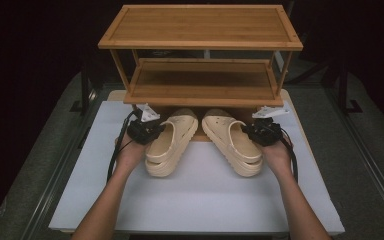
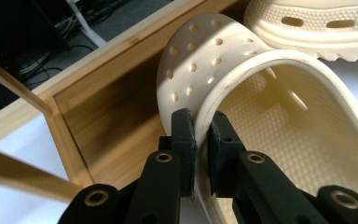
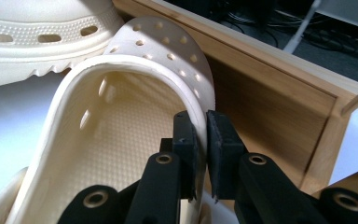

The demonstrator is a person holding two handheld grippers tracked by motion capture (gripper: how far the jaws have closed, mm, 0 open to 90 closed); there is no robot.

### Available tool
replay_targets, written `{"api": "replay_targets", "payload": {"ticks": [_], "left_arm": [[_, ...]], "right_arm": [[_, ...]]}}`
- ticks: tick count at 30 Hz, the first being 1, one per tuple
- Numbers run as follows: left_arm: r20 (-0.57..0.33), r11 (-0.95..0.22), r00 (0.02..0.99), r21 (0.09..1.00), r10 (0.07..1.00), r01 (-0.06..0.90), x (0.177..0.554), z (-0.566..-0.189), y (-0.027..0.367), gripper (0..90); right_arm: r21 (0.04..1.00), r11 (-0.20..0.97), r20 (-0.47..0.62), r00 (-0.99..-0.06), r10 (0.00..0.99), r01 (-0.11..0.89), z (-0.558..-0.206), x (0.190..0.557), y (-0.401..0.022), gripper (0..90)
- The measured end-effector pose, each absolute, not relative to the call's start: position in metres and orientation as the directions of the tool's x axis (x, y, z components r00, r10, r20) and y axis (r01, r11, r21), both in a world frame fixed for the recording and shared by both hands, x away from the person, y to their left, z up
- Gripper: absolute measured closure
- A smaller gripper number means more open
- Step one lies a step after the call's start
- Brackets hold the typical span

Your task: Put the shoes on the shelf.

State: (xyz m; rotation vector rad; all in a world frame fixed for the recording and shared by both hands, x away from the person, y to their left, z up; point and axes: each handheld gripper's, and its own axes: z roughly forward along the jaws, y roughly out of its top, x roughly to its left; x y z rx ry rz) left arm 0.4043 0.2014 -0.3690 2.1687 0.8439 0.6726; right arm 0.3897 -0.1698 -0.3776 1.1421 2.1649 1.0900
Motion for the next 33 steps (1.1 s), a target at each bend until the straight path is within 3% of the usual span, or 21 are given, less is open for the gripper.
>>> {"api": "replay_targets", "payload": {"ticks": [21, 33], "left_arm": [[0.281, -0.558, 0.596, 0.752, 0.752, 0.350, 0.427, -0.383, 0.172, 82.2], [0.254, -0.561, 0.633, 0.751, 0.731, 0.347, 0.425, -0.385, 0.162, 72.4]], "right_arm": [[0.824, 0.308, -0.067, -0.457, 0.887, 0.476, -0.392, 0.418, -0.150, 82.3], [0.821, 0.303, -0.049, -0.471, 0.881, 0.483, -0.397, 0.418, -0.144, 75.3]]}}
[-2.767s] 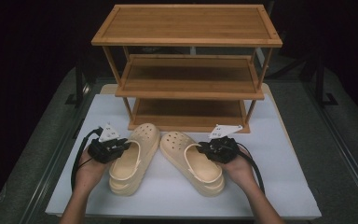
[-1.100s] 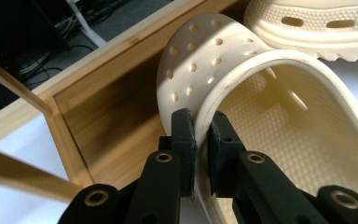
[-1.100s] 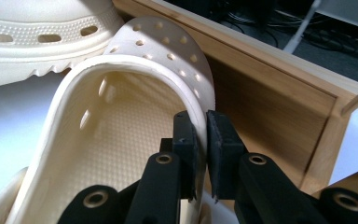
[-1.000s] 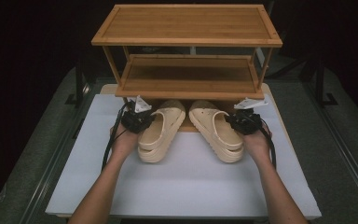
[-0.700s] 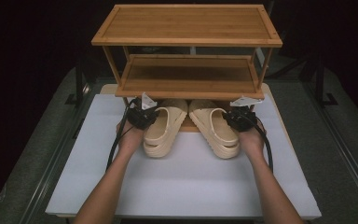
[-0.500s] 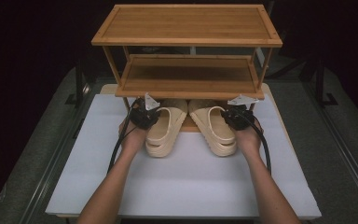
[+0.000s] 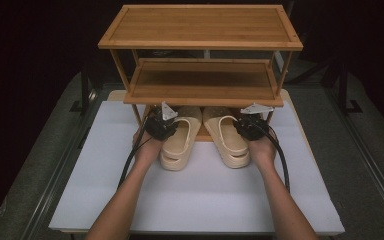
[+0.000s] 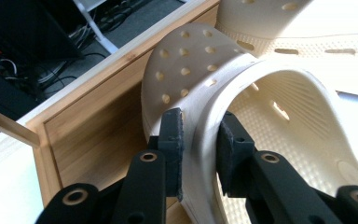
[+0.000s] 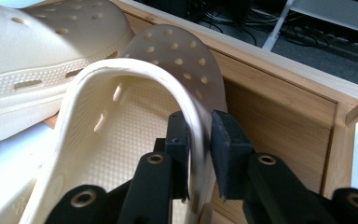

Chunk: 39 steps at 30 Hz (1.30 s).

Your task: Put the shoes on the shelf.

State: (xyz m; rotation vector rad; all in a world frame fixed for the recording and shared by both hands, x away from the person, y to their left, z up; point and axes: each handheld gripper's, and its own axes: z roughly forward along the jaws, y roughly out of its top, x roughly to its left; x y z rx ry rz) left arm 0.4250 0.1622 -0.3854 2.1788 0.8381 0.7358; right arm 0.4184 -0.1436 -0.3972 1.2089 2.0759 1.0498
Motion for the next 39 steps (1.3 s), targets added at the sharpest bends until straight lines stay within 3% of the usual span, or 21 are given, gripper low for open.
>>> {"api": "replay_targets", "payload": {"ticks": [7, 14, 19, 24, 33, 39], "left_arm": [[0.157, -0.510, 0.658, 0.768, 0.736, 0.388, 0.424, -0.381, 0.176, 49.5], [0.029, -0.452, 0.716, 0.794, 0.698, 0.408, 0.412, -0.364, 0.200, 32.1], [-0.018, -0.453, 0.757, 0.792, 0.654, 0.410, 0.398, -0.360, 0.213, 19.9], [-0.017, -0.465, 0.768, 0.787, 0.641, 0.406, 0.383, -0.363, 0.226, 14.9], [-0.011, -0.478, 0.771, 0.779, 0.636, 0.406, 0.353, -0.384, 0.243, 2.2], [-0.035, -0.481, 0.772, 0.765, 0.635, 0.429, 0.346, -0.405, 0.250, 2.0]], "right_arm": [[0.823, 0.264, 0.017, -0.487, 0.873, 0.502, -0.390, 0.414, -0.151, 49.6], [0.814, 0.243, 0.092, -0.531, 0.843, 0.527, -0.375, 0.400, -0.169, 35.2], [0.814, 0.258, 0.099, -0.562, 0.821, 0.521, -0.369, 0.386, -0.181, 24.5], [0.803, 0.290, 0.096, -0.592, 0.800, 0.521, -0.370, 0.373, -0.191, 14.3], [0.793, 0.311, 0.103, -0.618, 0.779, 0.524, -0.384, 0.344, -0.204, 12.3], [0.780, 0.324, 0.125, -0.641, 0.757, 0.535, -0.404, 0.335, -0.208, 9.9]]}}
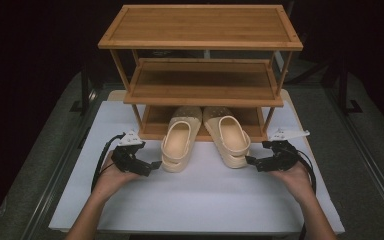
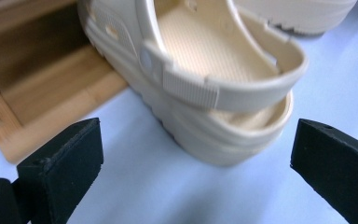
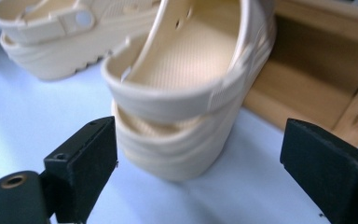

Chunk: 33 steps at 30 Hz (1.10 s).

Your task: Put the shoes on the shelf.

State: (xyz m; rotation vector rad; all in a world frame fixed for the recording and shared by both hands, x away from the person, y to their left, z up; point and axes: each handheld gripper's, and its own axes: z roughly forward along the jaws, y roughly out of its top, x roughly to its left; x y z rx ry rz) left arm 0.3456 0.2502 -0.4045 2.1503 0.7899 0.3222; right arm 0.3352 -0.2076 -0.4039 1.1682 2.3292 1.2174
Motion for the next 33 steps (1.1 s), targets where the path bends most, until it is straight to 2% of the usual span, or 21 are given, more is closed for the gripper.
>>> {"api": "replay_targets", "payload": {"ticks": [4, 11, 17, 25, 33], "left_arm": [[-0.017, -0.519, 0.778, 0.736, 0.629, 0.435, 0.346, -0.417, 0.245, 2.0], [-0.008, -0.528, 0.790, 0.740, 0.613, 0.417, 0.352, -0.429, 0.234, 2.1], [-0.043, -0.521, 0.820, 0.752, 0.571, 0.402, 0.357, -0.432, 0.223, 1.2], [-0.003, -0.583, 0.839, 0.718, 0.544, 0.381, 0.355, -0.437, 0.209, 1.2], [-0.013, -0.556, 0.836, 0.741, 0.548, 0.376, 0.360, -0.434, 0.196, 1.2]], "right_arm": [[0.735, 0.385, 0.106, -0.655, 0.748, 0.558, -0.417, 0.340, -0.203, 7.8], [0.728, 0.421, 0.115, -0.701, 0.704, 0.542, -0.433, 0.343, -0.194, 7.8], [0.742, 0.409, 0.140, -0.720, 0.680, 0.531, -0.439, 0.351, -0.190, 7.8], [0.744, 0.423, 0.139, -0.738, 0.660, 0.518, -0.442, 0.353, -0.182, 7.9], [0.744, 0.426, 0.127, -0.734, 0.667, 0.516, -0.442, 0.354, -0.175, 7.7]]}}
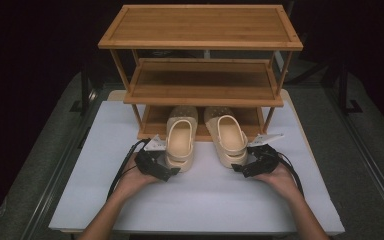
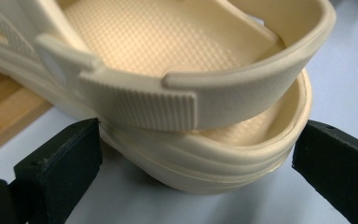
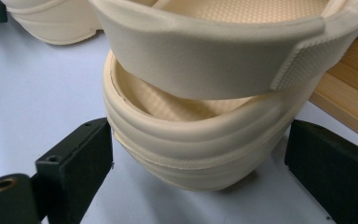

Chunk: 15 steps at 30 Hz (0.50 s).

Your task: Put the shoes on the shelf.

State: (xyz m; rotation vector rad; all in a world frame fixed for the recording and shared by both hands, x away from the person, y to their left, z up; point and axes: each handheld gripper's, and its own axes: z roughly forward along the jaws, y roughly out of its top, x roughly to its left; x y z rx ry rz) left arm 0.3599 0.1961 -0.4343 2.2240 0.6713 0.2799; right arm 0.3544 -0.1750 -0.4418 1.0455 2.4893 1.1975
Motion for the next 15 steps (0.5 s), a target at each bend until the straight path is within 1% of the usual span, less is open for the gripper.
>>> {"api": "replay_targets", "payload": {"ticks": [2, 5, 11, 15], "left_arm": [[-0.010, -0.556, 0.838, 0.744, 0.546, 0.371, 0.364, -0.432, 0.194, 1.2], [-0.042, -0.516, 0.831, 0.766, 0.555, 0.383, 0.371, -0.430, 0.190, 1.2], [-0.046, -0.517, 0.832, 0.763, 0.554, 0.387, 0.381, -0.430, 0.184, 1.2], [-0.060, -0.492, 0.824, 0.777, 0.563, 0.392, 0.385, -0.431, 0.179, 1.2]], "right_arm": [[0.743, 0.427, 0.123, -0.733, 0.669, 0.515, -0.442, 0.355, -0.173, 7.7], [0.743, 0.430, 0.120, -0.733, 0.669, 0.514, -0.441, 0.358, -0.167, 7.7], [0.749, 0.442, 0.110, -0.750, 0.652, 0.494, -0.439, 0.364, -0.145, 7.8], [0.752, 0.452, 0.098, -0.760, 0.643, 0.480, -0.439, 0.367, -0.132, 7.9]]}}
